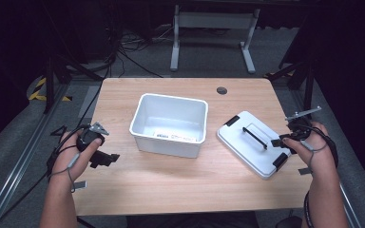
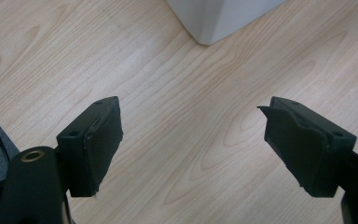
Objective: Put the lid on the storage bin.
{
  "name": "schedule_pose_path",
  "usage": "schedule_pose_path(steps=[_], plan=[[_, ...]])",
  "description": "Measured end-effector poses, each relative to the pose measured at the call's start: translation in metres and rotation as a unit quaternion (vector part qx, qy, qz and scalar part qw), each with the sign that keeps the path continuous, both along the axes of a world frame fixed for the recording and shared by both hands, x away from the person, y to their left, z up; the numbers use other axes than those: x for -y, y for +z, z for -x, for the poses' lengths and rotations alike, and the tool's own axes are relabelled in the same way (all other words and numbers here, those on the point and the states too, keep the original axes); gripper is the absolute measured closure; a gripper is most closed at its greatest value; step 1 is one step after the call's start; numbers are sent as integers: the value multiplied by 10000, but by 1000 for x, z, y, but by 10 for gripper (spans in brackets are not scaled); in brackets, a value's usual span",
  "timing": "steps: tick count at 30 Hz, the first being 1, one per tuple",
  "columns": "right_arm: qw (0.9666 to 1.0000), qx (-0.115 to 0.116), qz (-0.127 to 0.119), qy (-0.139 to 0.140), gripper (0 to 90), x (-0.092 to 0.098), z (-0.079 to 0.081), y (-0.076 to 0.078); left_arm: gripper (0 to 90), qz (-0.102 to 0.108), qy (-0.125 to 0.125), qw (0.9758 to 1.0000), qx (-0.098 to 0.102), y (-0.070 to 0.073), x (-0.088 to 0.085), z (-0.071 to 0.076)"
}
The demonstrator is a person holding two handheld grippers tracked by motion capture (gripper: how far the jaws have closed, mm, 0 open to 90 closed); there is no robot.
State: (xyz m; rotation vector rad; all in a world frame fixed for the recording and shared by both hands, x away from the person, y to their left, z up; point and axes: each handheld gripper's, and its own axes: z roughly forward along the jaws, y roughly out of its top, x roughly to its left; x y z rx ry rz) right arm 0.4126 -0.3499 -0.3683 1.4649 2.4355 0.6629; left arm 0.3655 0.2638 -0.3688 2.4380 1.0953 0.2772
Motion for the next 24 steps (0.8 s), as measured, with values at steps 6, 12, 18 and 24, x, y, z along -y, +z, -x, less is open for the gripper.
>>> schedule_pose_path(steps=[6, 12, 18, 24], plan=[[9998, 152, -68, 58, 510, -7, 1, 2, 196, -41, -52, 9999, 82, 1, 3, -1], [9987, 478, -137, 123, 489, -14, 0, 3, 194, -76, -125, 9999, 37, -1, 9, -2], [9974, 644, -116, 298, 474, -25, -3, 2, 194, -109, -200, 9997, -25, -3, 17, -3], [9973, 561, 2, 464, 445, -40, -11, -9, 194, -198, -341, 9992, -89, -5, 22, -3]])
